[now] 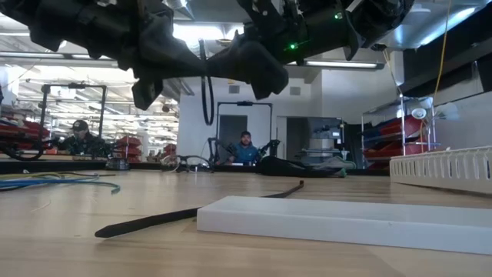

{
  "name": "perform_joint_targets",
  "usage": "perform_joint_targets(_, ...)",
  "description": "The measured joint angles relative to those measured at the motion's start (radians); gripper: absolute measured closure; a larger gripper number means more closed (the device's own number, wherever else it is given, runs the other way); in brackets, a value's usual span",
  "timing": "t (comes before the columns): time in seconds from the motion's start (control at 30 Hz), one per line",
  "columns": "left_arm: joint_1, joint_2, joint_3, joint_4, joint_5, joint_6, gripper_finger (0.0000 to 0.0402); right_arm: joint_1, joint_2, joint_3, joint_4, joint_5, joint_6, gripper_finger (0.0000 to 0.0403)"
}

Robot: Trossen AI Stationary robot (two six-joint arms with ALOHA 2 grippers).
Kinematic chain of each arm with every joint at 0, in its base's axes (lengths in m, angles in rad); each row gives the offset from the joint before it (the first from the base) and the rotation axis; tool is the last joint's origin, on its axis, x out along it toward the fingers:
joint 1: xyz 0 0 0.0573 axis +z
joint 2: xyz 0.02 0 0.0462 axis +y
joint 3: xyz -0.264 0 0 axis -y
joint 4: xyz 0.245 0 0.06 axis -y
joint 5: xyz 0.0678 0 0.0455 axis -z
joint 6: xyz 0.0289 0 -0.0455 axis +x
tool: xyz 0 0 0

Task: Ziptie cables
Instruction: Wrap the cable wires with the black zip tie

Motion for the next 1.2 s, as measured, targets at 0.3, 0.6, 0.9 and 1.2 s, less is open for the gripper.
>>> perform_joint_targets(0.3,-0.005,0.000,0.000,0.002,0.000,-0.011,0.0402,0.023,0.000,0.000,-0.004,0.062,-0.177,0.0403)
perform_joint_targets(0.6,-0.005,-0.029,0.000,0.009,0.000,-0.009,0.0402,0.058,-0.003,0.001,-0.067,0.085,-0.297,0.0403)
perform_joint_targets(0.9,-0.004,-0.029,-0.001,-0.049,-0.002,-0.047,0.0402,0.063,-0.003,0.001,-0.073,0.117,-0.350,0.0403)
perform_joint_targets(1.2,0.023,-0.048,-0.001,-0.038,-0.044,-0.012,0.0402,0.090,0.020,0.001,-0.113,0.122,-0.348,0.0403)
